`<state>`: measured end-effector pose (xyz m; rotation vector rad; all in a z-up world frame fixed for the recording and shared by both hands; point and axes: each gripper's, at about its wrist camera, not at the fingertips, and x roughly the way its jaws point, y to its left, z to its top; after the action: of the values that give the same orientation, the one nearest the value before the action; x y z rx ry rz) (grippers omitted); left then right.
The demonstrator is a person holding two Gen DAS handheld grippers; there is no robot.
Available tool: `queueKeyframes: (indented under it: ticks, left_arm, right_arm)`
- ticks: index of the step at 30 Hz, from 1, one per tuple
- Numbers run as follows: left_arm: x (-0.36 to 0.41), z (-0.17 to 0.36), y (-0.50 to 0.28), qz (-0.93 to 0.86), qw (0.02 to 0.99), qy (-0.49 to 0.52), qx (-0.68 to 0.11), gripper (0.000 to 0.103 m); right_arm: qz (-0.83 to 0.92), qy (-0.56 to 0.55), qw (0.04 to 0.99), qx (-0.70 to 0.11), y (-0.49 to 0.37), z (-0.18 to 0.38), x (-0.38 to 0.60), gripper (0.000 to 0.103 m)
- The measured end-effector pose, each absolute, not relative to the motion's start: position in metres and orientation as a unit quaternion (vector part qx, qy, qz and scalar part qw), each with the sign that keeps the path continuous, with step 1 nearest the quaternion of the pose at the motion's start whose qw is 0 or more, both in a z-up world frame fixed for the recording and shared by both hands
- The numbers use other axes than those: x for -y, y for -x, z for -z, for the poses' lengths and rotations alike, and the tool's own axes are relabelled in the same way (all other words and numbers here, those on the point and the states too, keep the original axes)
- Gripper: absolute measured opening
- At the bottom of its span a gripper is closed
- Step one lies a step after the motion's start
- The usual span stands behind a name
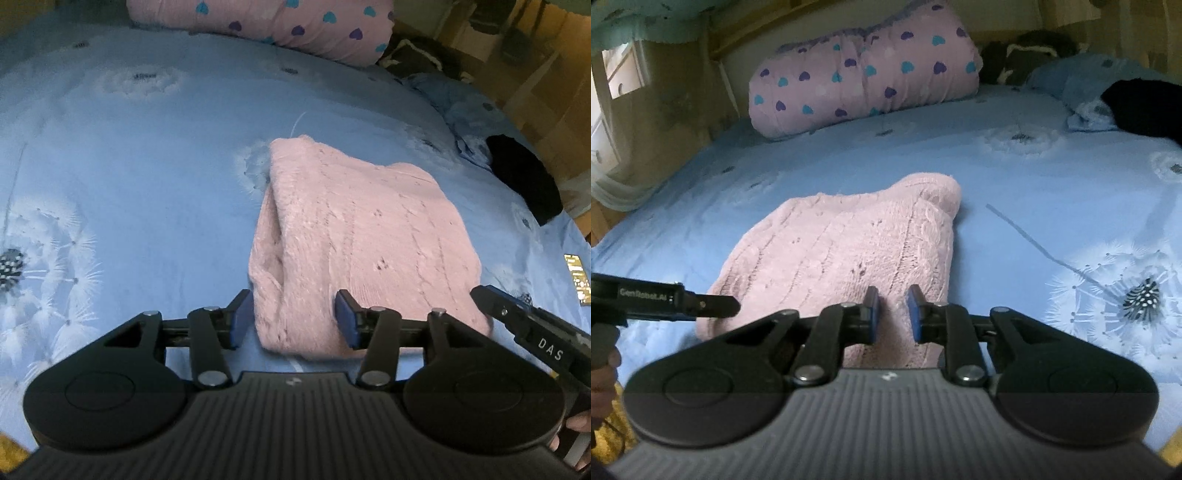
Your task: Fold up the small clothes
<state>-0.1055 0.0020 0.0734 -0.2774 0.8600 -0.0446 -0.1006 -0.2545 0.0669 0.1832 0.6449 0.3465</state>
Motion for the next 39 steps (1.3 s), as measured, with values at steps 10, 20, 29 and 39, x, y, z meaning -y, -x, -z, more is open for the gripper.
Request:
queueKeyframes:
  ticks: [10, 20, 29, 39]
  left_arm:
    - [0.031, -0.09, 0.155, -0.035, 0.919, 0.063, -0.389, 0.092]
    - [0.067, -0.078, 0.161, -0.051, 0.916, 0.032, -0.396, 0.101]
    - [0.076, -0.065, 0.155, -0.053, 0.909, 0.016, -0.413, 0.102]
    - [0.074, -0.048, 0.143, -0.061, 0.899, 0.014, -0.433, 0.102]
  right_arm:
    - [-0.196, -0.085, 0.93, -0.3, 0.137, -0.083, 0.253, 0.064]
    - [-0.179, -0.049, 0.94, -0.286, 0.161, -0.081, 0.255, 0.082]
    - [-0.178, -0.038, 0.937, -0.297, 0.163, -0.07, 0.254, 0.082]
    - [-0.163, -0.027, 0.936, -0.31, 0.157, -0.058, 0.251, 0.082]
